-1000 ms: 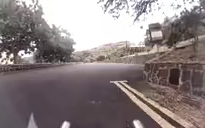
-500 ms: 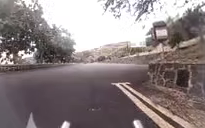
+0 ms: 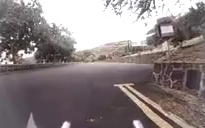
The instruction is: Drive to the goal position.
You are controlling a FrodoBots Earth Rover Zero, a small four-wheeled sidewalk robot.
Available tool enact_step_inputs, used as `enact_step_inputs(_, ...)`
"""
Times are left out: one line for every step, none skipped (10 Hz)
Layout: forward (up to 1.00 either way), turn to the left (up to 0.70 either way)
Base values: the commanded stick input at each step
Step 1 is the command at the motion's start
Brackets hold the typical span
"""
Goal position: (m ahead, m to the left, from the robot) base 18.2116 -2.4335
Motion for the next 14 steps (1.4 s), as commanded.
enact_step_inputs(0.50,0.00)
enact_step_inputs(0.50,0.00)
enact_step_inputs(0.50,0.00)
enact_step_inputs(0.50,0.00)
enact_step_inputs(0.50,0.00)
enact_step_inputs(0.50,0.00)
enact_step_inputs(0.50,0.00)
enact_step_inputs(0.50,-0.34)
enact_step_inputs(0.50,-0.50)
enact_step_inputs(0.50,-0.50)
enact_step_inputs(0.50,-0.50)
enact_step_inputs(0.50,-0.50)
enact_step_inputs(0.50,-0.02)
enact_step_inputs(0.50,0.00)
